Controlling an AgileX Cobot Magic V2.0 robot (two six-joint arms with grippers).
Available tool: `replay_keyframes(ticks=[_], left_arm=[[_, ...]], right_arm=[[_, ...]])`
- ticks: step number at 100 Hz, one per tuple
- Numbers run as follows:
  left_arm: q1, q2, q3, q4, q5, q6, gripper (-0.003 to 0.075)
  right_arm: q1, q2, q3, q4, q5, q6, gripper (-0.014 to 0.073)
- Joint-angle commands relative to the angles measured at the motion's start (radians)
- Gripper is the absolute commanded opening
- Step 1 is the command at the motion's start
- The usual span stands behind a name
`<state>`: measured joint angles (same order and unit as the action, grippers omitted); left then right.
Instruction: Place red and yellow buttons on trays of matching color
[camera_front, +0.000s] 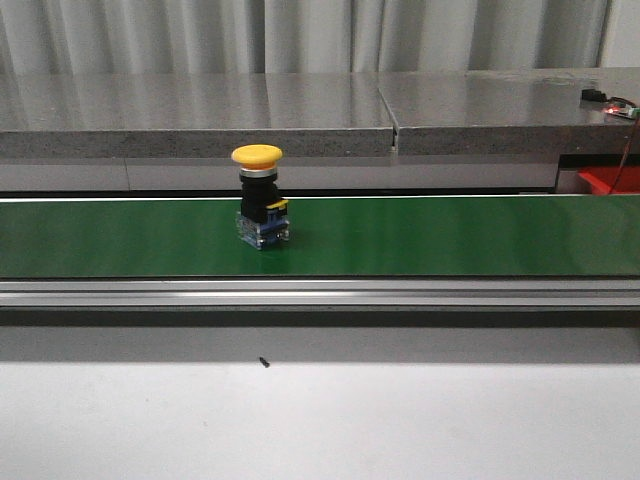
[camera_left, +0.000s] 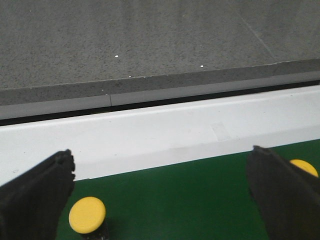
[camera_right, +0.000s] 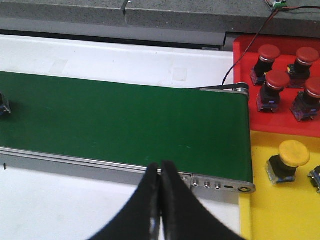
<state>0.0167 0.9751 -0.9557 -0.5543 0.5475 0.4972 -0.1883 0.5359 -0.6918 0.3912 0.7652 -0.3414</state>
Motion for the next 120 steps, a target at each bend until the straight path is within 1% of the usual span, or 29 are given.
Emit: replay_keyframes(ticks=[1, 22, 28, 45, 59, 66, 75, 78, 80, 85, 87, 92, 94, 120], left_arm=[[-0.029, -0.101, 0.04, -0.013, -0.073, 0.001, 0.0669], [-0.035, -0.336, 0.243, -0.014, -0.093, -0.004, 0.0669], [-0.035, -0.4, 0.302, -0.014, -0.093, -0.028, 0.0665], [-0.035, -0.555, 0.431, -0.014, -0.087, -0.063, 0.0594], [-0.035, -0.608, 0.485, -0.014, -0.055, -0.063, 0.0499], [-0.035, -0.608, 0.492, -0.02, -0.045, -0.064, 0.0433], [-0.035, -0.608, 0.492, -0.024, -0.045, -0.064, 0.031], [-0.035, -0.608, 0.492, -0.024, -0.045, -0.064, 0.0253], [-0.035, -0.608, 0.492, -0.024, -0.045, -0.064, 0.0228], [-0.035, -0.608, 0.492, -0.024, -0.045, -0.064, 0.0129], [-0.035, -0.608, 0.492, -0.024, -0.045, -0.064, 0.0104], [-0.035, -0.608, 0.492, -0.024, -0.045, -0.064, 0.0003], [-0.035, -0.608, 0.492, -0.024, -0.045, -0.064, -0.002], [-0.035, -0.608, 0.492, -0.024, -0.045, -0.064, -0.002]], right_arm=[[0.003, 0.001, -0.024, 0.018, -0.059, -0.006, -0.0068], [0.003, 0.001, -0.024, 0.018, -0.059, -0.006, -0.0068], [0.003, 0.001, -0.024, 0.018, -0.059, -0.006, -0.0068], [0.003, 0.001, -0.024, 0.018, -0.059, -0.006, -0.0068], [0.003, 0.001, -0.024, 0.018, -0.059, -0.006, -0.0068], [0.003, 0.001, -0.024, 0.018, -0.059, -0.006, -0.0068], [0.003, 0.001, -0.024, 0.018, -0.059, -0.006, -0.0068], [0.003, 0.001, -0.024, 0.018, -0.059, -0.006, -0.0068], [0.003, 0.001, -0.024, 0.018, -0.059, -0.006, -0.0068], [0.003, 0.001, -0.024, 0.018, -0.059, -0.006, -0.0068], [0.003, 0.001, -0.024, 0.018, -0.059, -0.006, -0.0068], [0.003, 0.001, -0.024, 0.018, -0.059, -0.006, -0.0068], [0.003, 0.001, -0.024, 0.018, -0.059, -0.006, -0.0068], [0.003, 0.001, -0.024, 0.025, -0.059, -0.006, -0.0068]])
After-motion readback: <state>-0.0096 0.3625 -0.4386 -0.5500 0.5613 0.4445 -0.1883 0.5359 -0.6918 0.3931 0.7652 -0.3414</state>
